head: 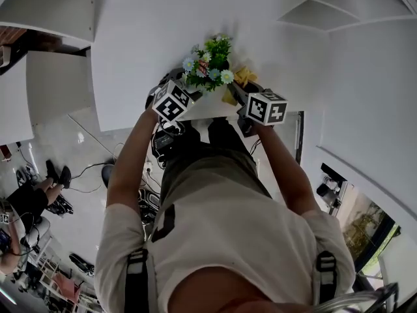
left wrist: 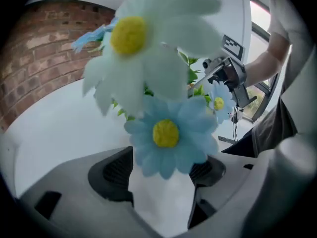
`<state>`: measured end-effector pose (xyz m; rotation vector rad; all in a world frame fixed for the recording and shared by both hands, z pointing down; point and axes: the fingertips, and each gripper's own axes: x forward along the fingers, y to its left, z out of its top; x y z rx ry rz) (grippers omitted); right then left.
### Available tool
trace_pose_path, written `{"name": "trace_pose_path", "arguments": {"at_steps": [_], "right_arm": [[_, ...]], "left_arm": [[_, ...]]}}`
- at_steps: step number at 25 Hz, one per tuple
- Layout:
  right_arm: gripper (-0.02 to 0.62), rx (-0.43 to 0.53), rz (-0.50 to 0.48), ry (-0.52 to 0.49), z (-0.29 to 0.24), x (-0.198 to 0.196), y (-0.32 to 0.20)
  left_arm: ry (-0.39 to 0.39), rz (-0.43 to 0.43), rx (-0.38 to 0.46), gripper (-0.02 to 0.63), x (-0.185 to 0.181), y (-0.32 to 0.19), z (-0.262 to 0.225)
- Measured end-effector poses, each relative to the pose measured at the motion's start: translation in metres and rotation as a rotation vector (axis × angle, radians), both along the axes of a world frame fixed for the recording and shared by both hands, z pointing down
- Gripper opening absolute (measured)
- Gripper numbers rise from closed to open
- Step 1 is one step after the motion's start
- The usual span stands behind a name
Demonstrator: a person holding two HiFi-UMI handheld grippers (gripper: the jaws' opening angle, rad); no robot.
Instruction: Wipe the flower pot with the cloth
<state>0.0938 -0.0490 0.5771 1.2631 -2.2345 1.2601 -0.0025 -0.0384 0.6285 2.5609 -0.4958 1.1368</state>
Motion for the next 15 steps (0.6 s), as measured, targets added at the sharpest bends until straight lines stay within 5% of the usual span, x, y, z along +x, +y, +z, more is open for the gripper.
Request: {"name": "trace_pose_path", "arguments": {"at_steps": [15], "right_arm": [[0.117,0.014,-0.080,0.041,0.003,0.002,-0.004]], "left_arm": [[-0.018,0.010,0.017,0.331,0.013,0.021,-0.002]]}}
